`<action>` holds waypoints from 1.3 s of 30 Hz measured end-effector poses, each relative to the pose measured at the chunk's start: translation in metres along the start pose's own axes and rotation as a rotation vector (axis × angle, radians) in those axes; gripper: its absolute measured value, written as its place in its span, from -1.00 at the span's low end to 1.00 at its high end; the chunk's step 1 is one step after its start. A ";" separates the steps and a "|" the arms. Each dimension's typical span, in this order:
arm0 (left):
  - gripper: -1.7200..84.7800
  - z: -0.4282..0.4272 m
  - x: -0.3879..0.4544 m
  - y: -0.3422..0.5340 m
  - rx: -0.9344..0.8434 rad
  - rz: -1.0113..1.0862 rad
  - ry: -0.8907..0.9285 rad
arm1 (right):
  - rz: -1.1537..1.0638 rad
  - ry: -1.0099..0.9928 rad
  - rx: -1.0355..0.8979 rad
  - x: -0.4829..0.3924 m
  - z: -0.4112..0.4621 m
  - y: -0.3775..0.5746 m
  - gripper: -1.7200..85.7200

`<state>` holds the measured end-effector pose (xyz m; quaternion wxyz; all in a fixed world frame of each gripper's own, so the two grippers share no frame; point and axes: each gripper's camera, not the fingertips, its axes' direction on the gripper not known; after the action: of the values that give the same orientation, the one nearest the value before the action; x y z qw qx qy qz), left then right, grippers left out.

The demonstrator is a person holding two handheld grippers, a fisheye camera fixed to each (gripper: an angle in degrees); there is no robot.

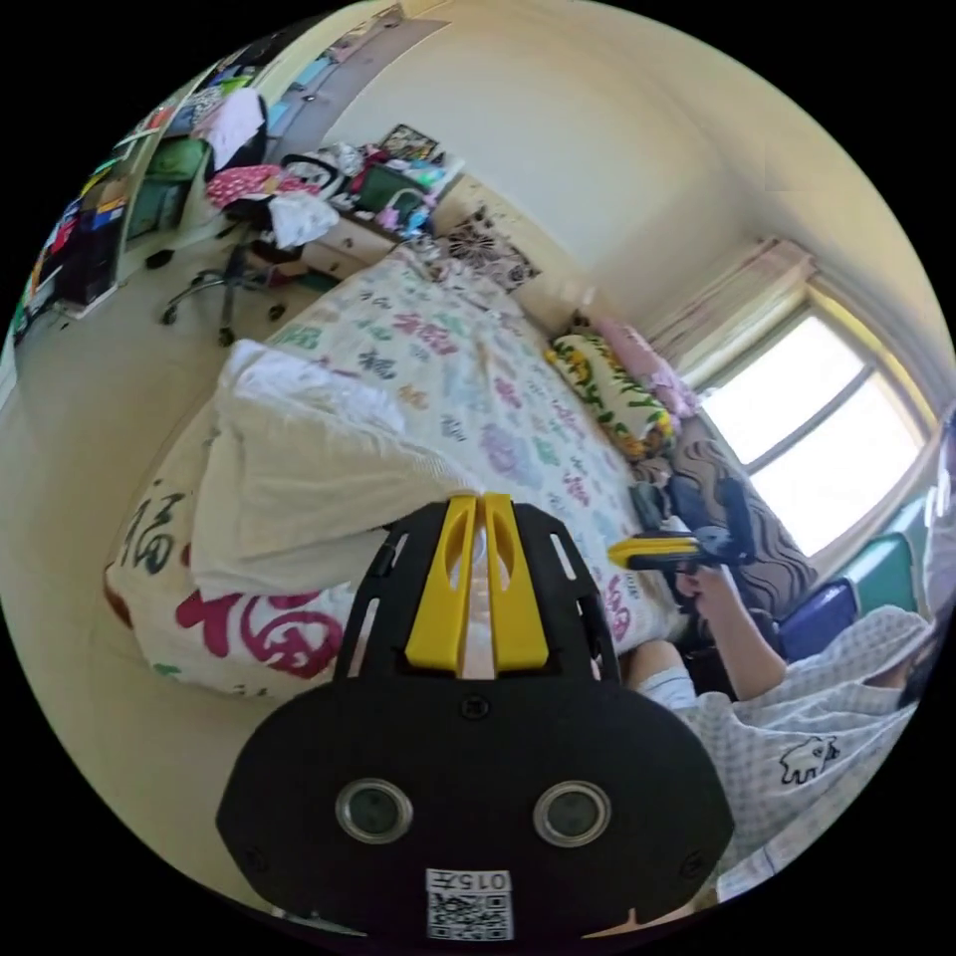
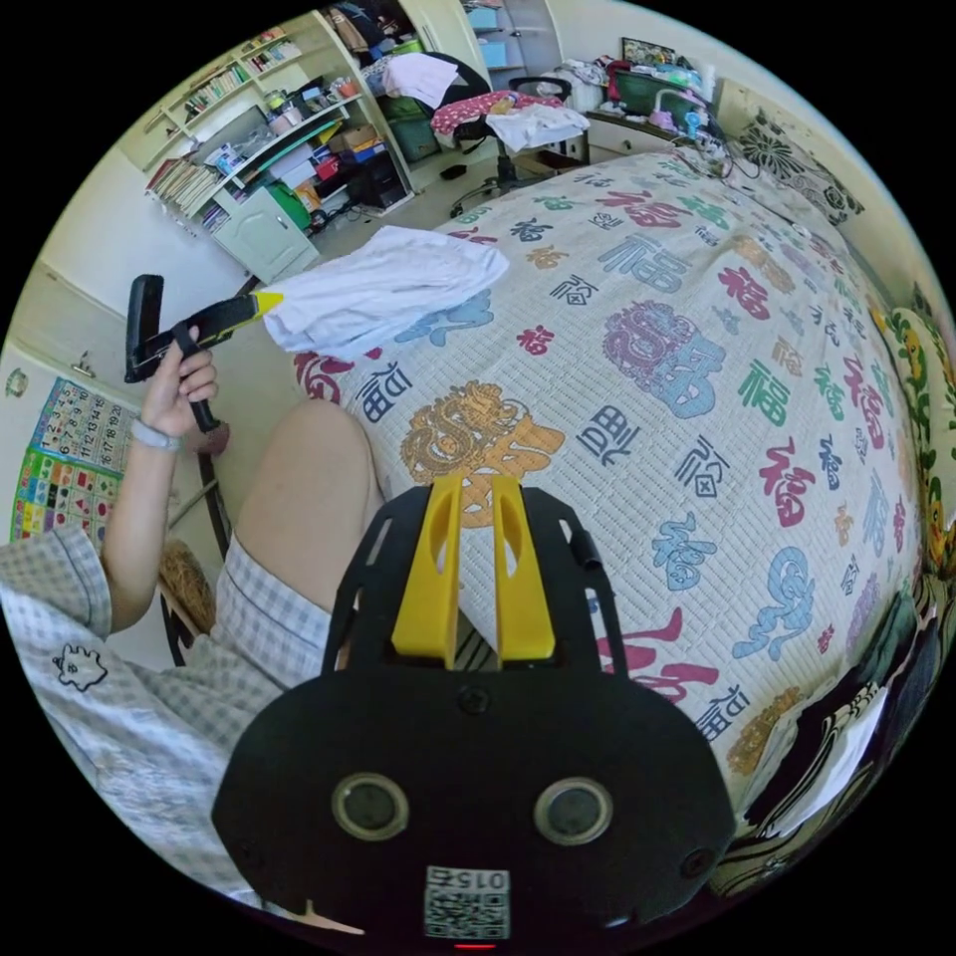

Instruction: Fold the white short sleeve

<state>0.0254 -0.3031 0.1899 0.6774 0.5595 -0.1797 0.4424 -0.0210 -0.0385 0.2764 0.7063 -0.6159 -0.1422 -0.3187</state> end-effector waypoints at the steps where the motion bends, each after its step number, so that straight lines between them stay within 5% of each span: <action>1: -0.97 -0.005 0.022 -0.009 0.010 0.025 0.069 | 0.004 -0.003 -0.003 -0.005 0.003 -0.005 -0.82; 13: -0.98 -0.020 0.187 -0.071 -0.016 0.114 0.561 | -0.003 0.072 -0.050 -0.062 0.015 -0.032 -0.78; 22: -0.98 -0.047 0.293 -0.122 -0.074 0.261 0.738 | 0.036 0.091 -0.015 -0.085 0.008 -0.035 -0.81; 39: -0.97 -0.100 0.253 -0.171 0.047 0.071 0.789 | -0.086 0.122 -0.015 -0.145 -0.003 -0.058 -0.97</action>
<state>0.2746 -0.1072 0.2433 0.6660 0.3552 0.0854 0.6504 -0.1680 -0.0038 0.2352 0.6947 -0.5940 -0.1225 -0.3868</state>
